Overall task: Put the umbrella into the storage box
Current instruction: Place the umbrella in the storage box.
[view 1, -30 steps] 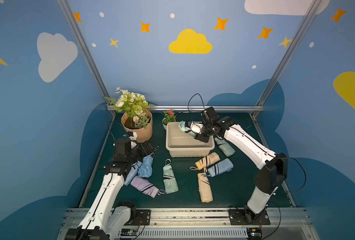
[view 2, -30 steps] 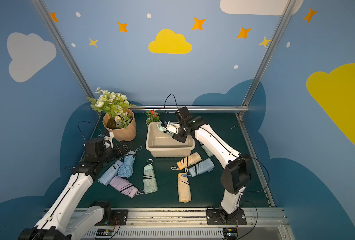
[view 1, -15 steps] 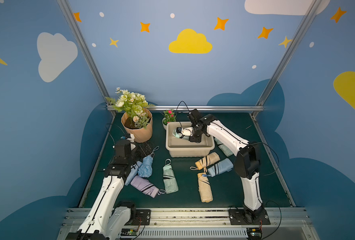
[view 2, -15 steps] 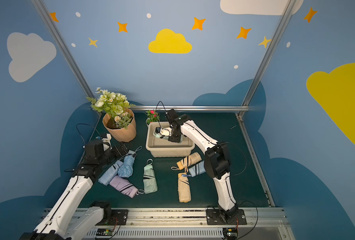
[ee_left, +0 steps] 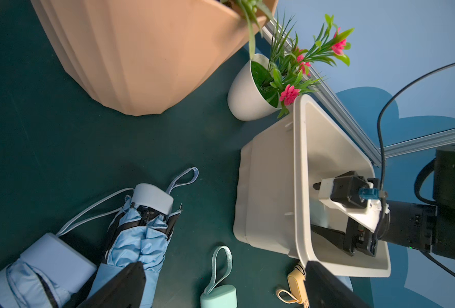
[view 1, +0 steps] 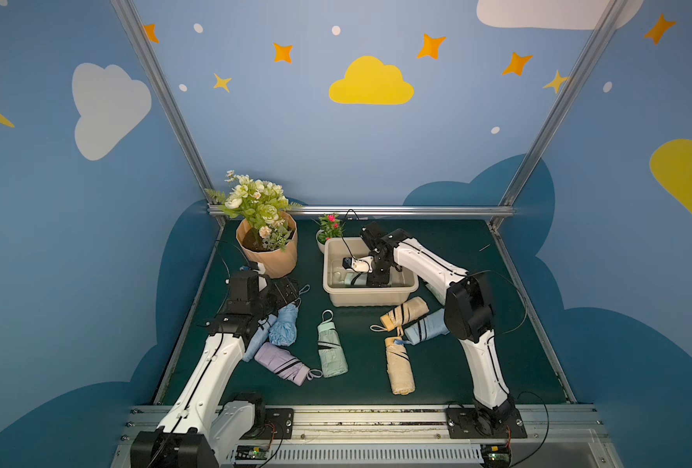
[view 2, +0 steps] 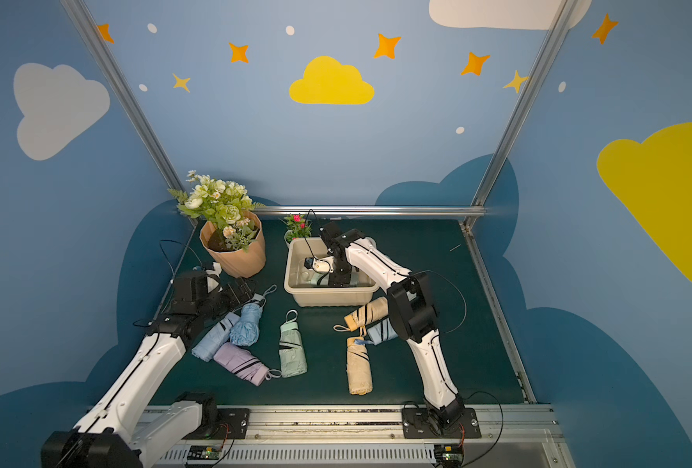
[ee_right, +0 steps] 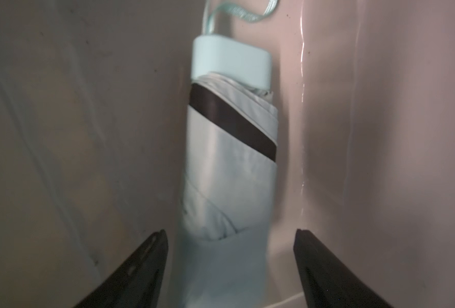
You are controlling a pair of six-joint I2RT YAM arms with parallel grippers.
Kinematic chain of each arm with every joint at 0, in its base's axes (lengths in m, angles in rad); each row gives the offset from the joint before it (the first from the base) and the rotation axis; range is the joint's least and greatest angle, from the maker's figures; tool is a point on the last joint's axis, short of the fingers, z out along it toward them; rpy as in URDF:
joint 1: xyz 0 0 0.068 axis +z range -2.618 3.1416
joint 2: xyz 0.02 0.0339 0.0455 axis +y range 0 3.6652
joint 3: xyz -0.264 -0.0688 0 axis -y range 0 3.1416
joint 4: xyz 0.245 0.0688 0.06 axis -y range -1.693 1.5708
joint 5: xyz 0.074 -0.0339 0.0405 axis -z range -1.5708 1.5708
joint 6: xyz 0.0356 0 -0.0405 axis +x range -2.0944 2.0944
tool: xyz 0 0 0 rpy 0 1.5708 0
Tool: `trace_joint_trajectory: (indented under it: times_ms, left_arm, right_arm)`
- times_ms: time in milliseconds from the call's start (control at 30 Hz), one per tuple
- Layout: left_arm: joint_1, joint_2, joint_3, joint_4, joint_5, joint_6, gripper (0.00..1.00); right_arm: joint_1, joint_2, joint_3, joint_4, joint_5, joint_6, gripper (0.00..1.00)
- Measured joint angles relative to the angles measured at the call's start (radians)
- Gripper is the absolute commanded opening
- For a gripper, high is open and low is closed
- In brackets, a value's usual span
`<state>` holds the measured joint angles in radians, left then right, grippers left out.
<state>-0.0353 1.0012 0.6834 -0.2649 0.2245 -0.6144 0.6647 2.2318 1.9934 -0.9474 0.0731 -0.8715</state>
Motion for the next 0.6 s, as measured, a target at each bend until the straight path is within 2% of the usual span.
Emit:
trace_joint_trajectory:
  times_ms: [100,400,500,600]
  left_arm:
    - [0.000,0.026,0.016,0.000,0.016,0.003,0.99]
    - [-0.001,0.030,0.024,-0.010,0.034,-0.019,0.97]
    - [-0.010,0.017,0.024,-0.015,0.033,-0.030,0.96]
    - [-0.042,0.014,0.028,-0.029,0.029,-0.035,0.96]
  right_arm:
    - [0.000,0.000,0.001,0.011,0.003,0.002,0.94]
    - [0.000,-0.020,0.006,0.020,0.027,0.009,0.94]
    - [0.000,-0.072,0.003,0.027,0.042,0.031,0.92]
    - [0.008,-0.185,-0.050,0.072,0.056,0.066,0.91]
